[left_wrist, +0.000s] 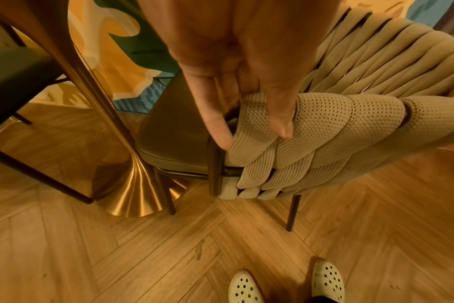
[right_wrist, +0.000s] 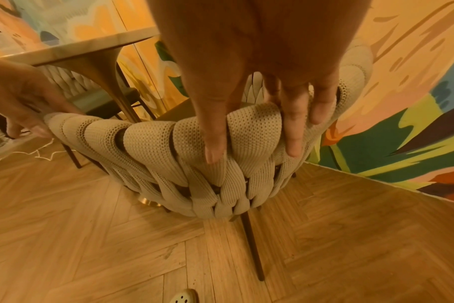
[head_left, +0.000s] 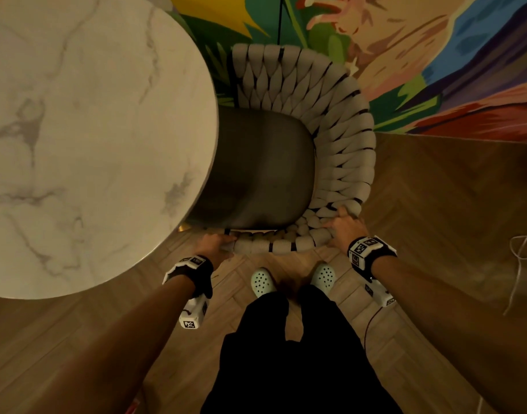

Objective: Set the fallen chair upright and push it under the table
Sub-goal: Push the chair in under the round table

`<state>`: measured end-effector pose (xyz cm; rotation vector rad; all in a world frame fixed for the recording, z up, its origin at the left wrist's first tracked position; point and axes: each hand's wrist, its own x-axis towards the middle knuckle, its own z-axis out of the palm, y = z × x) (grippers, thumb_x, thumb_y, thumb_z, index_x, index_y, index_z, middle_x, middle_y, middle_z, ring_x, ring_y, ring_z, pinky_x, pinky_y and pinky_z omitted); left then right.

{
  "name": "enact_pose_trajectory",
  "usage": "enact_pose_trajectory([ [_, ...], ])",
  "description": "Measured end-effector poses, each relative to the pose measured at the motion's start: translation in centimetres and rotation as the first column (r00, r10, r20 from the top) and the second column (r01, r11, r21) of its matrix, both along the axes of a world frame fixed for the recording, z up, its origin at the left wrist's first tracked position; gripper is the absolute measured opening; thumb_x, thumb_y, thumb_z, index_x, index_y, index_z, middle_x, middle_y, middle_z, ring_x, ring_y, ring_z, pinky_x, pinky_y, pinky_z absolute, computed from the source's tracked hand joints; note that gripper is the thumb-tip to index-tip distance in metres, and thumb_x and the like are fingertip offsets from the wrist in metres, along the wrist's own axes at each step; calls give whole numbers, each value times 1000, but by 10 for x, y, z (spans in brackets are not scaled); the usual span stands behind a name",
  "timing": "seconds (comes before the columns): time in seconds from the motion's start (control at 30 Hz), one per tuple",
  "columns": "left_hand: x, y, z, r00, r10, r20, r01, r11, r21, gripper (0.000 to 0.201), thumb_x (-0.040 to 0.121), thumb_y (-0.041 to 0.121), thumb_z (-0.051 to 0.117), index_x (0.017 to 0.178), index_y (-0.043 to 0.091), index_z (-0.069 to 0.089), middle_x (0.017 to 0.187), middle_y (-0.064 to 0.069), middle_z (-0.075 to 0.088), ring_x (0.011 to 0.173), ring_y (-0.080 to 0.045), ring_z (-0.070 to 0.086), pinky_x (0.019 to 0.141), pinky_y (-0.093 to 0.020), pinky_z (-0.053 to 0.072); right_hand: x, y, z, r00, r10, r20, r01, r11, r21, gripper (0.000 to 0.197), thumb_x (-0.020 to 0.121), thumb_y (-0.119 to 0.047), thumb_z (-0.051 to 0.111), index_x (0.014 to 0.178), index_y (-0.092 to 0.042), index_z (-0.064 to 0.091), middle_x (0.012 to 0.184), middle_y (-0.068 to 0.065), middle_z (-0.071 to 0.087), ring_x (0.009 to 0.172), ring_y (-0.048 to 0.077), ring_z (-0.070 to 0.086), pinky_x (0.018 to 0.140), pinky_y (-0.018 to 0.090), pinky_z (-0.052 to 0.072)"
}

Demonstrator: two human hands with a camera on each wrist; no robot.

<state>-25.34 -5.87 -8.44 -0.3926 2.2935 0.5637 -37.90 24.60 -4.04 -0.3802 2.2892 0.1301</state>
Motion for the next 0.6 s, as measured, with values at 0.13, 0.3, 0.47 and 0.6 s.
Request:
enact_pose_trajectory([
  [0.13, 1, -1, -4, 999, 15, 32, -15, 1000, 2, 52, 77, 26, 72, 125, 38, 57, 128, 3, 62, 119, -23, 55, 103, -39, 46, 1, -1, 1, 1000, -10, -2, 10, 1000, -6, 56, 73, -31, 72, 126, -37, 56, 137, 10, 31, 120, 35, 51, 107, 47, 36],
  [0.3, 3, 1, -6, 996, 93, 16, -94, 995, 46, 48, 77, 26, 70, 121, 42, 58, 124, 4, 64, 113, -21, 59, 96, -40, 51, 3, 0, 0, 999, -31, -8, 30, 999, -23, 54, 77, -28, 68, 128, -36, 55, 137, 9, 31, 120, 34, 51, 106, 46, 36],
  [0.47, 5, 4, -2, 998, 69, -14, -68, 996, 50, 42, 79, 28, 65, 119, 40, 60, 124, 5, 64, 113, -23, 60, 95, -39, 51, 9, 1, -6, 998, -67, 7, 67, 995, -79, 52, 80, -24, 62, 131, -32, 54, 137, 11, 29, 119, 36, 52, 104, 45, 42],
  [0.6, 4, 8, 4, 994, 108, -33, -107, 994, 35, 42, 79, 25, 62, 119, 36, 59, 117, 0, 68, 105, -24, 64, 87, -38, 54, 12, 13, -7, 980, -188, 70, 200, 942, -271, 48, 81, -22, 61, 129, -23, 57, 136, 13, 36, 122, 34, 50, 105, 42, 44],
])
